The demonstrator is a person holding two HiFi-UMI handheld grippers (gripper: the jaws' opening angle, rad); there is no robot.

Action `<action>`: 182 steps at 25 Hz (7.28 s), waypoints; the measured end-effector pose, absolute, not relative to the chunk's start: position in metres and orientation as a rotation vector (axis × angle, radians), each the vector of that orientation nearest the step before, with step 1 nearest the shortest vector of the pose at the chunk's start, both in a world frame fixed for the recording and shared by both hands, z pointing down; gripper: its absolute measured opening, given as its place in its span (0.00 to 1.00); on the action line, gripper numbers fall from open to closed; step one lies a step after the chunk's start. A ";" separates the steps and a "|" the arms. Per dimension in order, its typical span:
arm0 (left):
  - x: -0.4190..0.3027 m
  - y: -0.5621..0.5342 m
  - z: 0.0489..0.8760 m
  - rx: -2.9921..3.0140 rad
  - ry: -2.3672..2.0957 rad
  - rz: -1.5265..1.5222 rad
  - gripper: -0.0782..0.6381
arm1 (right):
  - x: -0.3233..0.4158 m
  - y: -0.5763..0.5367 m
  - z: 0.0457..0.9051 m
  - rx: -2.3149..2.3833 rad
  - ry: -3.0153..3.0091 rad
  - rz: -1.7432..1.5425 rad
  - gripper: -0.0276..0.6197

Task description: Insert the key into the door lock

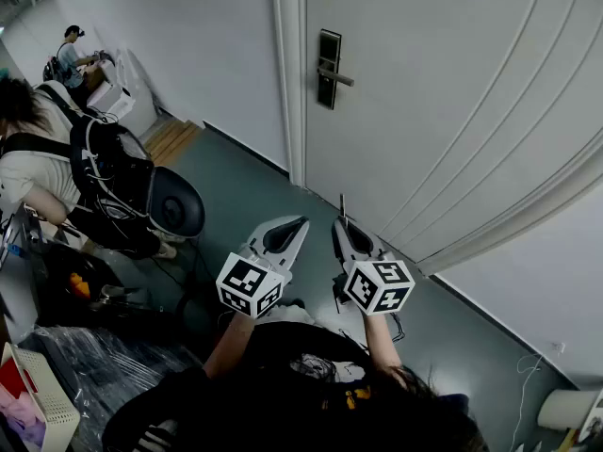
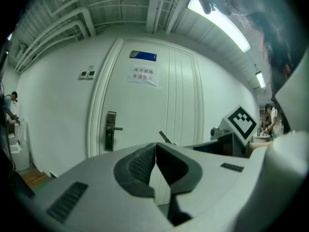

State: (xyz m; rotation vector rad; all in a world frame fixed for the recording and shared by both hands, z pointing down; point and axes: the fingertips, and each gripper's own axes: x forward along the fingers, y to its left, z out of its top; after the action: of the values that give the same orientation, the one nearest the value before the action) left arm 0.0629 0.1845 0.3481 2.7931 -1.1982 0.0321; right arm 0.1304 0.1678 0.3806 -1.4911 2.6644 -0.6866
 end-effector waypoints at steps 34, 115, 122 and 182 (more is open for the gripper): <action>0.014 0.062 0.400 2.792 -1.074 0.089 0.12 | 0.084 0.046 0.436 -1.527 2.631 -0.916 0.07; -0.039 -0.222 0.411 3.025 -0.615 0.179 0.12 | 0.089 -0.369 0.519 -1.186 1.545 -1.472 0.07; -0.041 -0.226 0.410 3.013 -0.622 0.200 0.12 | 0.090 -0.378 0.513 -1.139 1.512 -1.481 0.07; 0.006 -0.231 0.430 2.869 -0.811 0.251 0.12 | 0.102 -0.287 0.487 -1.213 2.069 -1.370 0.14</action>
State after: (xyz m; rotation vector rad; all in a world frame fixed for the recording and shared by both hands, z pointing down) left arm 0.0055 -0.2314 0.4298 2.8688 -0.8113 0.2506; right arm 0.1016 -0.2872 0.4873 -1.2127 2.0694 -1.3698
